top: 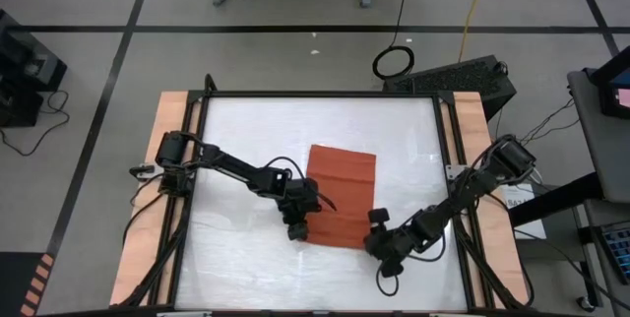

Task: Roll towel into tight, uniform cylinder
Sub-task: Roll the kitchen towel

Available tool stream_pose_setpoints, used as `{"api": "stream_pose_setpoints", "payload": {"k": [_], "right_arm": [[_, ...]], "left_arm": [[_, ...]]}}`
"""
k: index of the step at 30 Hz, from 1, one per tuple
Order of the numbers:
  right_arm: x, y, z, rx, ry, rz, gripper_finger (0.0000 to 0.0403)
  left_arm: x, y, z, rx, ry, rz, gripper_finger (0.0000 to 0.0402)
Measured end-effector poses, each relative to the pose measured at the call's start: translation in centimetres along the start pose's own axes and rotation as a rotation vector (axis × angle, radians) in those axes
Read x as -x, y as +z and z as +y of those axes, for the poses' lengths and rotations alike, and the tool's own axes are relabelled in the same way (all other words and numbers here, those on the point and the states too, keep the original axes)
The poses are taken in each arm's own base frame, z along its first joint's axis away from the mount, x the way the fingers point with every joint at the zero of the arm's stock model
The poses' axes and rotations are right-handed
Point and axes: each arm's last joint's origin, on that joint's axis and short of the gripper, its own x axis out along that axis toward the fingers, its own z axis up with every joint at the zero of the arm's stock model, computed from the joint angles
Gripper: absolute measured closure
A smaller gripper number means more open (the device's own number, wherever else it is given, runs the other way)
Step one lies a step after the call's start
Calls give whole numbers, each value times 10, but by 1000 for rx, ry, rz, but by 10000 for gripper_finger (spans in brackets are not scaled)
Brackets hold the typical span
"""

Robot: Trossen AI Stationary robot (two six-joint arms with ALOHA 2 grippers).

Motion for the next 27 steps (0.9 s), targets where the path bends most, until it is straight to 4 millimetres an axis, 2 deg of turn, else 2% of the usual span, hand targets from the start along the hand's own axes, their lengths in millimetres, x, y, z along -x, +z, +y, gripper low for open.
{"api": "stream_pose_setpoints", "payload": {"k": [3,7,13,17,24,27], "right_arm": [[-2,-4,-3,-40,-7,5,342],[-3,-8,-4,-105,-7,8,392],[-4,-11,-4,-188,32,-6,394],[-5,-11,-3,-237,61,-26,399],[-6,-11,-2,-262,118,-6,399],[-6,-12,-1,-271,124,-2,399]], "left_arm": [[0,0,0,-6,-6,1,377],[0,0,-1,-64,-23,11,347],[3,-1,-4,-123,-72,35,279],[16,0,-14,-170,-71,5,241],[52,-9,-34,-314,158,-80,229],[57,-17,-51,-456,214,-114,228]]}}
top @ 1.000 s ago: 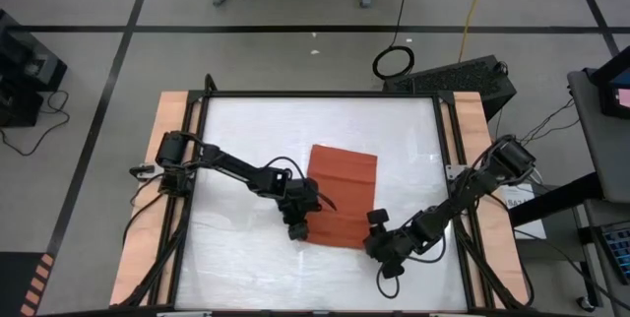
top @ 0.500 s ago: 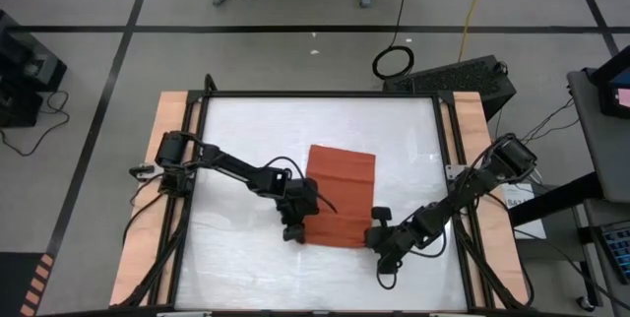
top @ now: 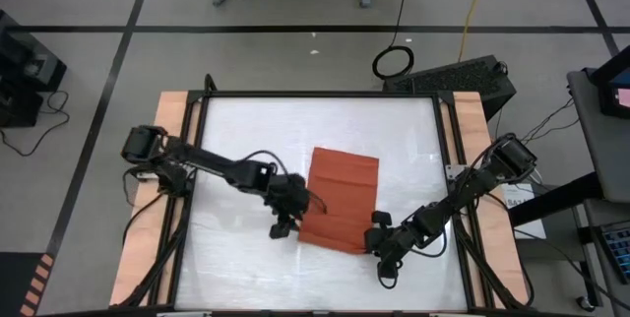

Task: Roll towel into tight, uniform cylinder
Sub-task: Roll the kitchen towel

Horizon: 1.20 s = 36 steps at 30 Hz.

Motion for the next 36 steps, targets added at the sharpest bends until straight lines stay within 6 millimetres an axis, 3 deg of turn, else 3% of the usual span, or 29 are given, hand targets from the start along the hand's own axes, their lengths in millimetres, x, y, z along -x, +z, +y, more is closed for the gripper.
{"api": "stream_pose_setpoints", "payload": {"k": [6,10,20,30,36], "right_arm": [[0,2,-1,-14,25,-1,399],[-1,3,-2,-19,26,2,399],[-1,4,-3,-21,27,3,399],[-1,4,-3,-36,34,5,399],[-1,4,-2,-44,35,4,399]], "left_arm": [[-6,1,-52,-397,10,-117,228],[-21,-5,-71,-594,28,-132,228],[-55,-15,-57,-600,126,-48,228],[-58,-16,-46,-657,243,-11,228],[-70,-23,-33,-632,259,60,228]]}}
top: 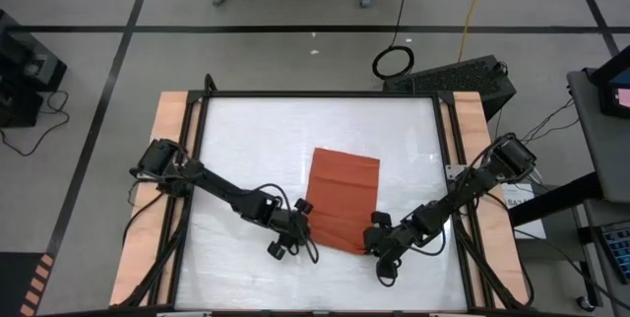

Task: Roll towel into tight, uniform cylinder
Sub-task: Roll the kitchen towel

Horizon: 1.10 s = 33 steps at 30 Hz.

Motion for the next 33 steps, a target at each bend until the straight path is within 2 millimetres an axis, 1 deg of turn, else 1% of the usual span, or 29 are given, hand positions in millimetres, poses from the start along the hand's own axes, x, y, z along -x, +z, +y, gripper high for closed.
{"api": "stream_pose_setpoints", "payload": {"k": [3,5,7,9,13,14,19,25,27,30,33], "right_arm": [[0,0,0,-1,1,-2,399],[0,0,0,-2,3,-5,399],[0,1,0,-5,4,-6,399],[0,1,0,-15,4,-7,399],[1,1,1,-65,11,-10,399],[2,2,1,-88,16,-10,399],[11,4,3,-203,54,-7,399],[24,15,3,-352,100,-49,399],[29,19,1,-414,116,-62,399],[30,24,-3,-487,172,-18,399],[28,27,-9,-522,199,35,399]], "left_arm": [[-5,-2,-1,26,1,19,228],[-6,-3,0,89,5,24,229],[-7,-4,2,167,12,26,240],[-7,-5,6,241,19,26,270],[-7,-7,13,349,7,22,369],[-6,-7,14,376,-5,19,381],[-6,-8,19,496,-81,2,383],[-5,-8,24,660,-277,-15,386],[-4,-9,25,711,-318,-9,387],[-3,-10,28,781,-362,-4,387],[-3,-10,32,833,-393,-7,387]]}}
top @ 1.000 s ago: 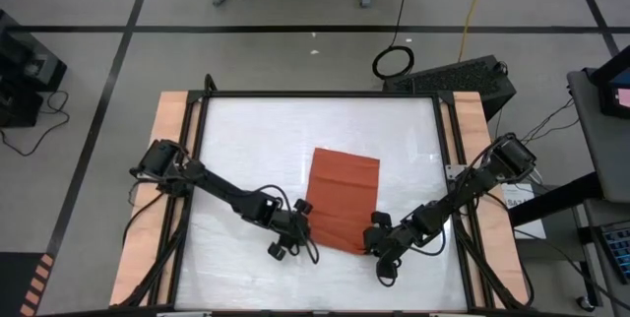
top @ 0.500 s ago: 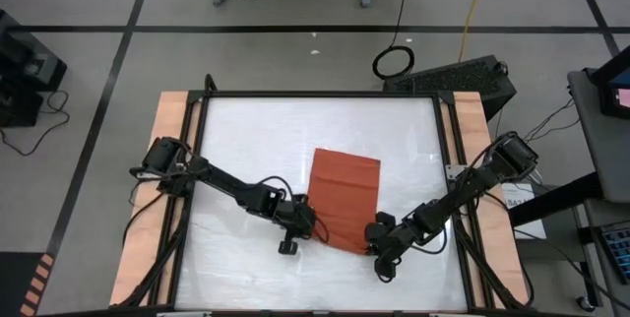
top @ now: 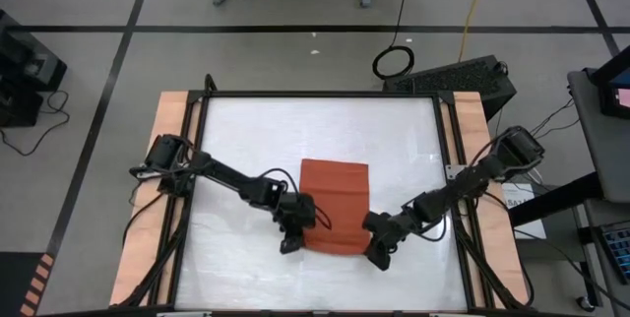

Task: Roll towel into tight, uniform cylinder
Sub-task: Roll the kitchen towel

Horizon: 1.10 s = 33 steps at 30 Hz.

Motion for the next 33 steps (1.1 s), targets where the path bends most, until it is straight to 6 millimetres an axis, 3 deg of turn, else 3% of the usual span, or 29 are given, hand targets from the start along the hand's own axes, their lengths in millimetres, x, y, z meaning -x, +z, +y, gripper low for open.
{"api": "stream_pose_setpoints", "payload": {"k": [5,15,21,28,33], "right_arm": [[-1,6,-12,-62,-13,14,384],[-2,7,-49,-164,-3,62,314],[3,10,-41,-7,79,15,282],[20,-1,-29,172,29,-80,282],[28,-18,-15,455,15,-147,282]], "left_arm": [[2,2,4,58,-7,0,387],[2,0,5,95,3,18,387],[1,-1,9,110,13,24,387],[2,-2,12,132,16,22,387],[3,-1,14,141,20,18,387]]}}
